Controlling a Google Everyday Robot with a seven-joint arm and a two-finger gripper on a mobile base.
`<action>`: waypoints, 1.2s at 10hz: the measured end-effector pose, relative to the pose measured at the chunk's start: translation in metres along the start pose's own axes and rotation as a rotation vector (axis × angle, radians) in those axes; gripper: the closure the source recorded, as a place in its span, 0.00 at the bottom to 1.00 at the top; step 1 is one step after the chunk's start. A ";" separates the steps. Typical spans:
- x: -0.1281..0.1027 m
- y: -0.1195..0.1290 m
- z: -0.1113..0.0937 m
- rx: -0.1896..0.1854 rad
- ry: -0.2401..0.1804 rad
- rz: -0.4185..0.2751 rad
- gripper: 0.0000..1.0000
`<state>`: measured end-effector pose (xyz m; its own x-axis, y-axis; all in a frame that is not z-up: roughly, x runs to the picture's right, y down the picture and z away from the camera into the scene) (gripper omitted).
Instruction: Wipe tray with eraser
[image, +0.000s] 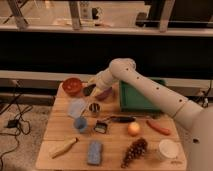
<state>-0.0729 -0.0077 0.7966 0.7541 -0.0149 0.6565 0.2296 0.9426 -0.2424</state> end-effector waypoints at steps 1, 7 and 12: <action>0.012 0.000 0.003 0.009 0.009 0.038 0.96; 0.081 -0.012 -0.028 0.107 0.087 0.169 0.96; 0.115 -0.015 -0.052 0.152 0.142 0.227 0.96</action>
<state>0.0425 -0.0415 0.8383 0.8566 0.1651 0.4889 -0.0411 0.9663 -0.2542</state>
